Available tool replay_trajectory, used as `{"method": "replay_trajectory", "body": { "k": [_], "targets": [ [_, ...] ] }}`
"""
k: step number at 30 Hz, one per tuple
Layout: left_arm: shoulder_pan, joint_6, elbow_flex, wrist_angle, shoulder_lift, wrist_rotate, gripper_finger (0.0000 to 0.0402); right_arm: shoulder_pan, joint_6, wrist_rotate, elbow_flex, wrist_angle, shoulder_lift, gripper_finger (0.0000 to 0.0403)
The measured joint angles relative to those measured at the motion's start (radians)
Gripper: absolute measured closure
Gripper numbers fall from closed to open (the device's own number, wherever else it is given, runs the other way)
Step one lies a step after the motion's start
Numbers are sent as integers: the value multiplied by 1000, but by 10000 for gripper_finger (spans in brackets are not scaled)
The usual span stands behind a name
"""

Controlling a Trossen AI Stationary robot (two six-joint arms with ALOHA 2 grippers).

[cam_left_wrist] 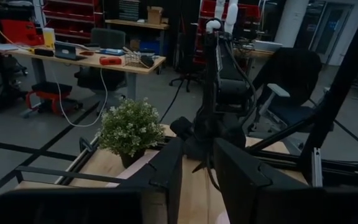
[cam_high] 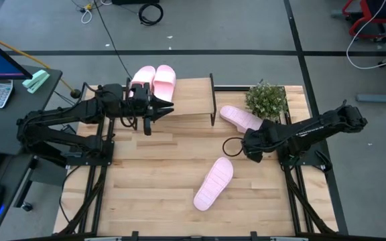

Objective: Pick and place slides into the shelf
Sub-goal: Put the pink slides on the shelf

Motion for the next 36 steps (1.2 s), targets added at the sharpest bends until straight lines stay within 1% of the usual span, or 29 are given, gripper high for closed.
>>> {"method": "replay_trajectory", "body": {
  "k": [5,11,16,23,28,32,34,36],
  "targets": [
    [0,0,0,0,0,0,300,-12,1,19,0,-33,35,109],
    [0,-6,1,-1,5,0,302,-53,9,8,7,-42,181,108],
    [0,-9,1,-3,5,0,299,-83,46,55,23,-43,274,115],
    [0,-15,1,-3,5,0,305,-113,115,112,27,-40,291,134],
    [0,-16,1,-3,5,0,302,-141,141,115,27,-7,291,147],
    [0,-16,1,-3,5,0,304,-163,141,99,27,37,291,167],
    [0,-16,1,-3,5,0,307,-174,141,81,27,45,291,189],
    [0,-16,1,-3,5,0,309,-185,141,73,26,46,291,219]
  ]
}}
